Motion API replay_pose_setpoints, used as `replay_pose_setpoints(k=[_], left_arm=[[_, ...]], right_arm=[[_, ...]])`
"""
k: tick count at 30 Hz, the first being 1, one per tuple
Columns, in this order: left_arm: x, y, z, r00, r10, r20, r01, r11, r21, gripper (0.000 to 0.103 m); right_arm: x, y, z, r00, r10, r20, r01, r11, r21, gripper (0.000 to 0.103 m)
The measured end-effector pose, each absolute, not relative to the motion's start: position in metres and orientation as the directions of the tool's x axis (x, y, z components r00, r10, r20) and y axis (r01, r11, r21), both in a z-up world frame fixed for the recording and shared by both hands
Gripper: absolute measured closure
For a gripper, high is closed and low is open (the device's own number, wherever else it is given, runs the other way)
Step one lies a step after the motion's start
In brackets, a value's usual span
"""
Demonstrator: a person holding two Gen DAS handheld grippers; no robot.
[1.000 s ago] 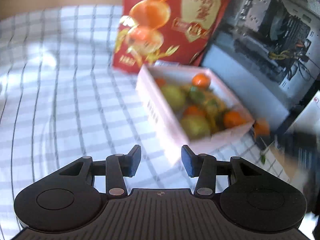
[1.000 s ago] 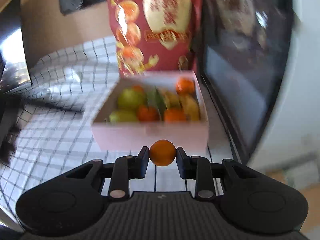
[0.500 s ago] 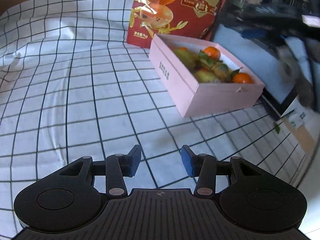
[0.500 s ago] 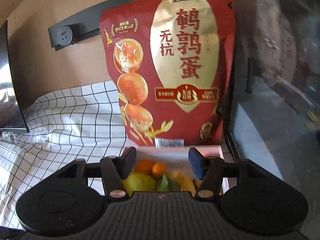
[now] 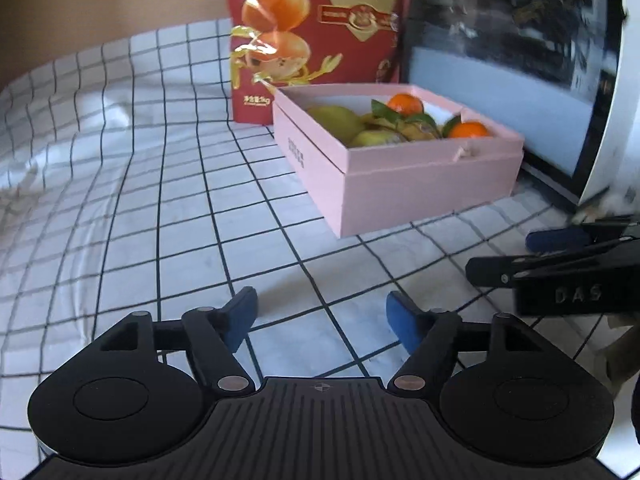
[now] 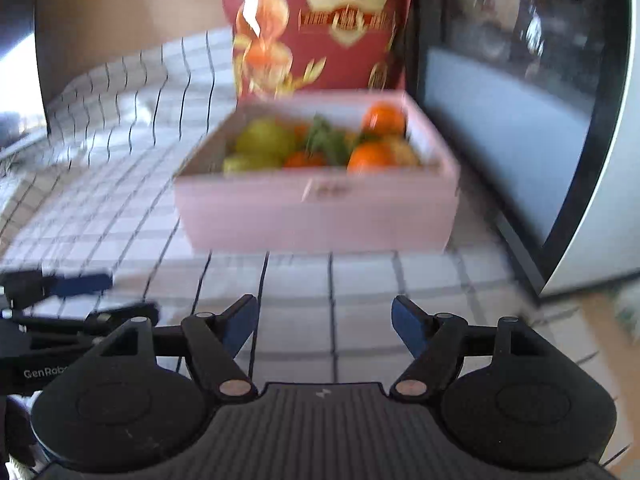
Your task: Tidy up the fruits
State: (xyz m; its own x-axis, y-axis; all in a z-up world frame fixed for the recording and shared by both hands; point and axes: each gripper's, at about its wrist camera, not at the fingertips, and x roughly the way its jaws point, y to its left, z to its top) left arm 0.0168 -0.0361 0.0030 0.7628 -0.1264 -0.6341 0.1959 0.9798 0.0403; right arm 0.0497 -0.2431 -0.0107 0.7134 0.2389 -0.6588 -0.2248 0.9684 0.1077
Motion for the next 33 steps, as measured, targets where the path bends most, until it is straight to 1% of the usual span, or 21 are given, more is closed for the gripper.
replay_pose_setpoints(k=[4,8,13,20,33], left_arm=[[0.017,-0.041,0.001,0.778,-0.094,-0.621,0.148,0.988,0.035,0.026],[0.019,-0.041,0.001,0.778,-0.084,-0.622,0.134,0.99,0.034,0.026],[0.017,-0.041,0.001,0.781,-0.072,-0.621,0.118,0.992,0.034,0.026],[0.018,-0.044,0.001,0.785,-0.053,-0.617,0.098,0.994,0.039,0.026],[0.018,-0.043,0.0,0.787,-0.057,-0.615,0.102,0.994,0.039,0.026]], right_arm=[[0.04,-0.235,-0.021,0.75,0.196,-0.632,-0.222,0.974,0.039,0.026],[0.036,-0.242,-0.025,0.77,0.178,-0.612,-0.195,0.98,0.04,0.019],[0.031,-0.25,-0.031,0.815,0.15,-0.56,-0.153,0.987,0.043,0.019],[0.034,-0.248,-0.029,0.8,0.173,-0.574,-0.18,0.983,0.045,0.016],[0.033,-0.249,-0.031,0.806,0.182,-0.564,-0.188,0.981,0.047,0.015]])
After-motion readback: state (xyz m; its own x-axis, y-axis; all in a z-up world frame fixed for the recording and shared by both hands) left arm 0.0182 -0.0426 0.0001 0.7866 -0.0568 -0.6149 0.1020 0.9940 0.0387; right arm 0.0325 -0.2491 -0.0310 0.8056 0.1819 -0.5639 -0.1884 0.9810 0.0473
